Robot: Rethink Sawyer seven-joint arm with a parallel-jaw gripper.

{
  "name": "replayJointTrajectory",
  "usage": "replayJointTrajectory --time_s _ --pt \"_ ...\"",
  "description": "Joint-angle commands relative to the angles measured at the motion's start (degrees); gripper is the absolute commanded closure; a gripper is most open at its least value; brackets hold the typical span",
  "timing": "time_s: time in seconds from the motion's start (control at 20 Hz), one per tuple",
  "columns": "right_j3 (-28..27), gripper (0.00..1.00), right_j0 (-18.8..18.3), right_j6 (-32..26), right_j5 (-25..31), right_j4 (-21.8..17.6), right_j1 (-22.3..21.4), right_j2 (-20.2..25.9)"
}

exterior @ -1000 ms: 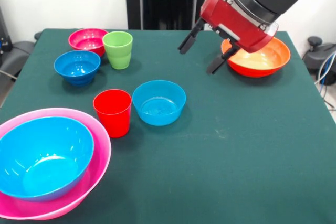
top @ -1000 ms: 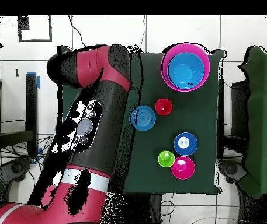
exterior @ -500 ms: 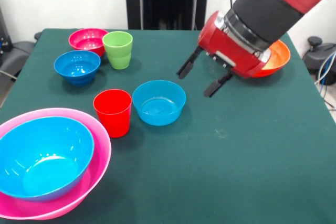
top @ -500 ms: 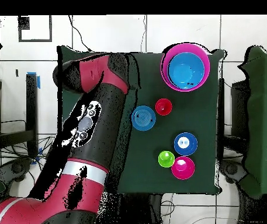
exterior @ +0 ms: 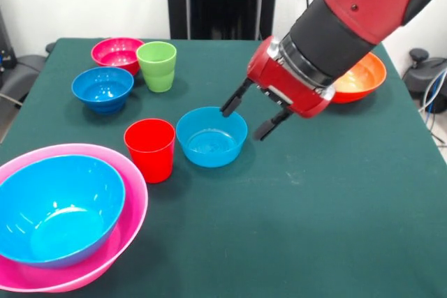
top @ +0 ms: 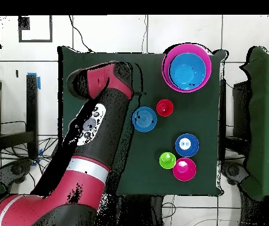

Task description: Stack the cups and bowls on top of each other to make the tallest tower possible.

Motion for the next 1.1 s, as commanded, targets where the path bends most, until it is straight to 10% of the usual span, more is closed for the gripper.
replayJointTrajectory --time_s 0.05,1.1 --pt "6.6 0.0 0.6 9.7 -4.5 -1.4 1.9 3.3" --pt "12.2 0.0 1.4 12.8 -3.9 3.6 -0.5 4.3"
